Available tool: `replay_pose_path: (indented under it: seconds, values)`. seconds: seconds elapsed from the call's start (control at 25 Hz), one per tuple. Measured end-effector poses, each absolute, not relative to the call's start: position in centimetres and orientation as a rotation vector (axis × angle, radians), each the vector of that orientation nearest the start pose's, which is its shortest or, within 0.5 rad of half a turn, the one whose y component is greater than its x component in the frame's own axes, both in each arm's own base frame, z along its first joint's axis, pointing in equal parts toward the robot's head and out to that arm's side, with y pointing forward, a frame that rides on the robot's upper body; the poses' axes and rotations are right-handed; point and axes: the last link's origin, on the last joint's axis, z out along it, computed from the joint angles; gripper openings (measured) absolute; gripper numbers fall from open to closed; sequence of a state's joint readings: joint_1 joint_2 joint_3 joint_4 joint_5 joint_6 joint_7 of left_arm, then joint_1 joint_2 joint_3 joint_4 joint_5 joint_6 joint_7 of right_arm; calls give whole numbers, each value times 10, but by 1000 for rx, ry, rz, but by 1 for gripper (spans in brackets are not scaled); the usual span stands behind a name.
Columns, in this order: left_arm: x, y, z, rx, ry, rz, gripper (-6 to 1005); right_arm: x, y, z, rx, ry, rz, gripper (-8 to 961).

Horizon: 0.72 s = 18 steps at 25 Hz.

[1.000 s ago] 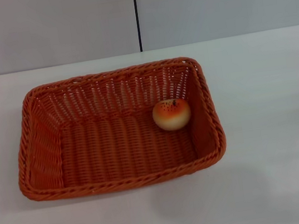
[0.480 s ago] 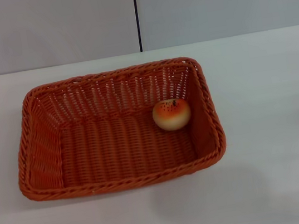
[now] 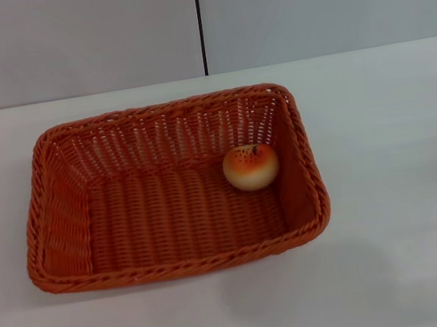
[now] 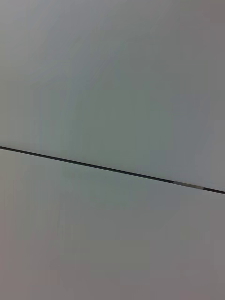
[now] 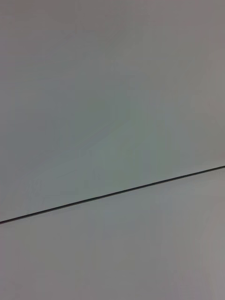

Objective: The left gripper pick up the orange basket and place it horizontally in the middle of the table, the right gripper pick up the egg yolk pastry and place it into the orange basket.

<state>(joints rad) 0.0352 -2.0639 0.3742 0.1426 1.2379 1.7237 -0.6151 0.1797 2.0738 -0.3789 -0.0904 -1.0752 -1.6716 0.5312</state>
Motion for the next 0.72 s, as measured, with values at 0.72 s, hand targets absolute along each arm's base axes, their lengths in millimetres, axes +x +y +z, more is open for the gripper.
replay_pose_path:
  seconds: [0.72]
  values:
    - [-396,142,50,-1483,-615,-901,614,373,222,54,-1400,505,970,574]
